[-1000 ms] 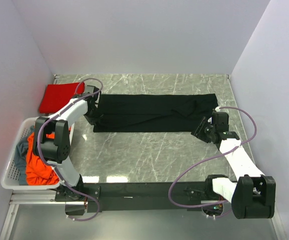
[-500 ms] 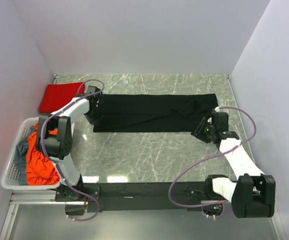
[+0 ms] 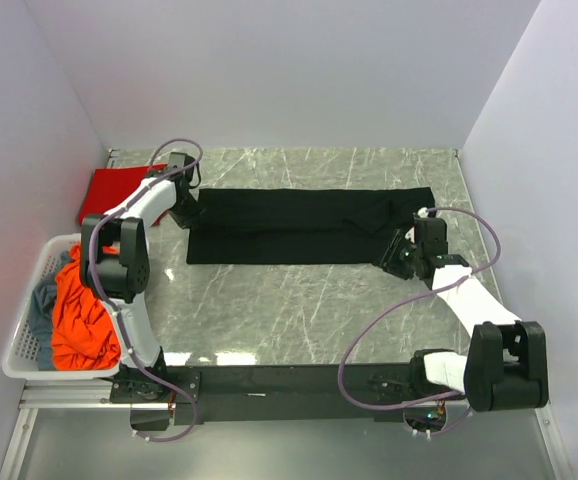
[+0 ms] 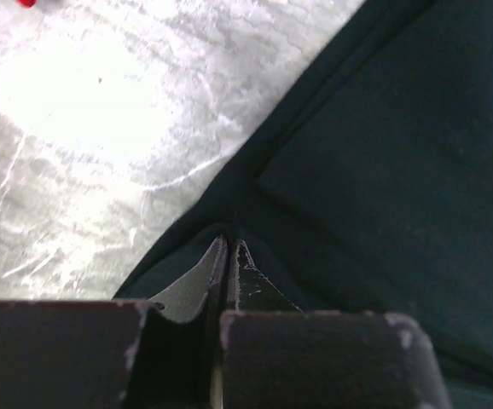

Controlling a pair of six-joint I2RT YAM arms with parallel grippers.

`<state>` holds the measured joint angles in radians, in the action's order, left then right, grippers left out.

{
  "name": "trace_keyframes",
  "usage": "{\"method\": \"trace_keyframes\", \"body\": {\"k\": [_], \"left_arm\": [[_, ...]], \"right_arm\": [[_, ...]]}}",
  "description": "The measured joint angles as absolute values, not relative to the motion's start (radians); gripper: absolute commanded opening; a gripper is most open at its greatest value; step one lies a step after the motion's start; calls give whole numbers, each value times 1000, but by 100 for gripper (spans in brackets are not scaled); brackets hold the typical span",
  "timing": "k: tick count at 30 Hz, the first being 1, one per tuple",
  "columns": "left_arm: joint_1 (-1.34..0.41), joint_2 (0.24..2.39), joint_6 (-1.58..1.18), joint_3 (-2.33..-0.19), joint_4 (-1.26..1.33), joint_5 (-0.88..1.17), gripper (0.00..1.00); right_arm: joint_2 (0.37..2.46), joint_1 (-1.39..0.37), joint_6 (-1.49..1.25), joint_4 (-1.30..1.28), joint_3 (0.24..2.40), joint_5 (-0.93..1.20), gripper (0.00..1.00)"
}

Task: Fold and stack the t-shirts
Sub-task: Fold the tshirt

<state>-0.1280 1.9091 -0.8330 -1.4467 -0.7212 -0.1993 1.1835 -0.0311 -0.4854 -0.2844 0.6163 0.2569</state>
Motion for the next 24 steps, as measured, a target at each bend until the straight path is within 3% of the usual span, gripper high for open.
{"method": "trace_keyframes", "body": {"k": [8,14,20,24], "left_arm": [[-111,2000,-844,-1465,-711,-154,6],[-106,2009,-859,-1481,-707,-149,13],[-98,2009,-862,-1495,-702,-149,37],[-93,2009,-860,-1513,-707,-158,61]], "right_arm": [[1262,-33,-520,-228,652,225,43],[1269,-28,-542,-215,656,154,44],[1270,65,-563,-213,656,96,46],[1270,189,-594,-213,656,84,49]]}}
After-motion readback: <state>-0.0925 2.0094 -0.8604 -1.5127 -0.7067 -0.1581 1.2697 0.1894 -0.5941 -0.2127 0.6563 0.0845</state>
